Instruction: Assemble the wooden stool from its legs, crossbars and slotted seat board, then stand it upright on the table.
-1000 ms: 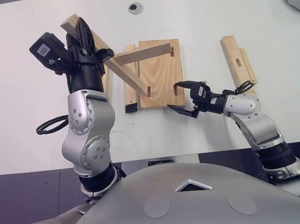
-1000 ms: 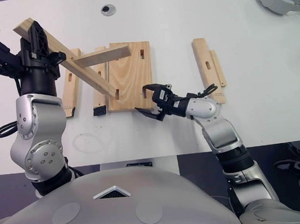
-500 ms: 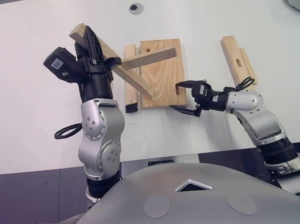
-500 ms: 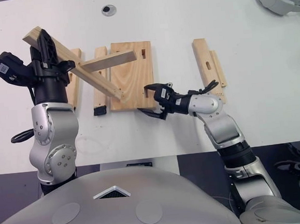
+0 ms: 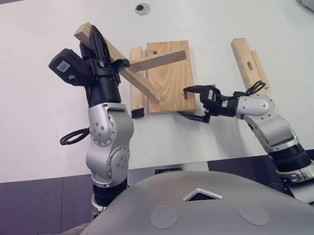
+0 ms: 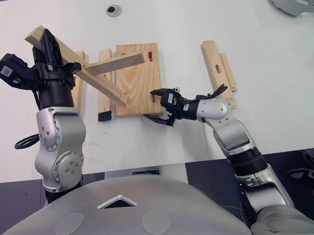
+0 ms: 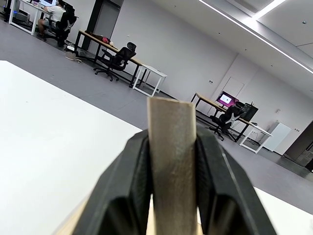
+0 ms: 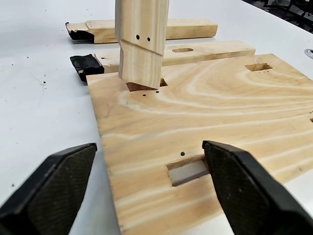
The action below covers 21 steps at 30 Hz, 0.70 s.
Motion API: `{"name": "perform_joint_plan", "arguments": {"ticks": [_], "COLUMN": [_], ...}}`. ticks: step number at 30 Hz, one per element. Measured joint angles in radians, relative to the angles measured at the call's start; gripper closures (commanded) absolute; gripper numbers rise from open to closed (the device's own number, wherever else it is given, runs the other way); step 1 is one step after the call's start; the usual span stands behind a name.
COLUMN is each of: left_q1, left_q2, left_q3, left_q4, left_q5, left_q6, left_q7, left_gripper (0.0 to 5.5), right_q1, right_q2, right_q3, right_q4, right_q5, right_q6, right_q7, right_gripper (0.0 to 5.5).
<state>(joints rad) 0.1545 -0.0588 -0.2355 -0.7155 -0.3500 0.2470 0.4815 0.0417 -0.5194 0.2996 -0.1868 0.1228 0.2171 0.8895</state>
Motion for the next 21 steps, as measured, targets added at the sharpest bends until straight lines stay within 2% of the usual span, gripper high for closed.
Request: {"name": "perform_joint_plan", "arguments": {"ticks": [15, 21], "left_q1": [-0.008, -0.06], "left_q2": [0.001, 0.006], "left_q3": [-0.025, -0.083], "left_q4": [0.022, 0.082], "left_q5": [0.051, 0.147], "left_q6": [-0.019, -0.034], "left_q7": [-0.008, -0.015], "left_gripper": [4.48, 4.48], "right_q1": [0.0, -0.002], "right_q2": [0.002, 0.012], "right_q3": [0.016, 0.02], "right_q4": [0.008, 0.008], "right_q5": [0.0, 0.0], "right_q6": [0.005, 0.005], "right_q7": [0.0, 0.0], "right_gripper": [1.46, 1.46]}}
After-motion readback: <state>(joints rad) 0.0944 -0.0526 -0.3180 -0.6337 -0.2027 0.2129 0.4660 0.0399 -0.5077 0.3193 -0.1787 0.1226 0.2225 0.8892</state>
